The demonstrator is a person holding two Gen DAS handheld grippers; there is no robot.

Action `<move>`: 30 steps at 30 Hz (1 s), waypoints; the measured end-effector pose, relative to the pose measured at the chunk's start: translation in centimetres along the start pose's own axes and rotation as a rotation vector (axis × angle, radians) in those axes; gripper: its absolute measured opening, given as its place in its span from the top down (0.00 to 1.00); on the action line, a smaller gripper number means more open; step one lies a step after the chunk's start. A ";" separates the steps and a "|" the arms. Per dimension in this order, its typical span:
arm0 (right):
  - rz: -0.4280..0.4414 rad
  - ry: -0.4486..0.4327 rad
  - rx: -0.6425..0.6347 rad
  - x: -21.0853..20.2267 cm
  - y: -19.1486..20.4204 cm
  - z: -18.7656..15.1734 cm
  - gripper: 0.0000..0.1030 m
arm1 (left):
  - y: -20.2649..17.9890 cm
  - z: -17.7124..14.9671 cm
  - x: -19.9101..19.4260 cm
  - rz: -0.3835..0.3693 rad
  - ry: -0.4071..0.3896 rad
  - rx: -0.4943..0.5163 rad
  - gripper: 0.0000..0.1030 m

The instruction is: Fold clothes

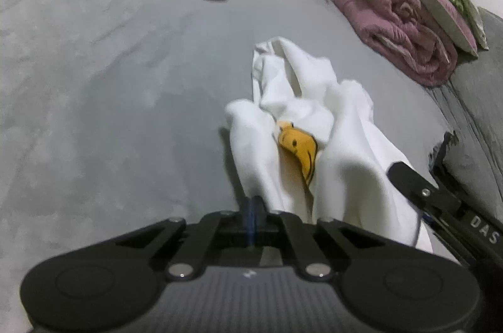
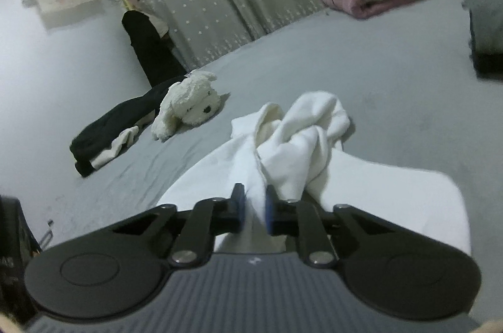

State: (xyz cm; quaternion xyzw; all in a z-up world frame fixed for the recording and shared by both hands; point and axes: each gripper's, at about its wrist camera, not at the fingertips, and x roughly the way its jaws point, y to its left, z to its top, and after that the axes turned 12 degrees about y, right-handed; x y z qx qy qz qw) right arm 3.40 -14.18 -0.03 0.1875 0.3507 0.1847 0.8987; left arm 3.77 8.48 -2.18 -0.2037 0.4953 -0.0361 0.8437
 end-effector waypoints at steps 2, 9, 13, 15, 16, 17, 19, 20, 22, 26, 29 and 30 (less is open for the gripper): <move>-0.004 -0.029 -0.005 -0.6 0.1 0.0 0.86 | 0.1 -0.1 -0.9 0.001 -0.047 0.004 1.00; -0.014 -0.078 0.010 -2.7 -0.6 0.3 0.87 | 0.4 -0.5 -3.9 0.024 -0.184 0.058 1.00; 0.016 -0.057 0.032 -3.6 -1.1 0.0 0.87 | 0.7 -0.9 -4.0 0.026 -0.161 0.080 1.00; 0.026 -0.052 0.030 -4.2 -1.2 -0.2 0.87 | 0.8 -0.8 -3.6 0.010 -0.127 0.070 1.00; 0.027 -0.052 0.024 -4.5 -1.1 -0.3 0.87 | 0.8 -0.8 -3.3 0.003 -0.110 0.066 0.99; 0.029 -0.054 0.021 -4.8 -1.1 -0.3 0.87 | 0.8 -0.9 -3.0 -0.001 -0.090 0.062 0.92; 0.032 -0.059 0.015 -5.3 -1.2 -0.4 0.87 | 0.6 -1.0 -2.3 -0.008 -0.054 0.053 0.74; 0.034 -0.060 0.013 -5.5 -1.2 -0.5 0.87 | 0.5 -1.2 -2.1 -0.004 -0.048 0.053 0.66; 0.036 -0.059 0.010 -5.9 -1.2 -0.7 0.87 | 0.1 -1.4 -1.7 0.005 -0.046 0.063 0.65; 0.035 -0.060 0.002 -6.6 -1.5 -0.9 0.88 | -0.5 -1.3 -1.2 0.010 -0.047 0.060 0.58; 0.020 -0.065 -0.016 -7.2 -1.9 -1.0 0.88 | -0.6 -1.2 -0.8 0.019 -0.042 0.050 0.58; 0.013 -0.066 -0.019 -7.3 -2.0 -1.1 0.88 | -0.7 -1.1 -0.6 0.024 -0.040 0.048 0.58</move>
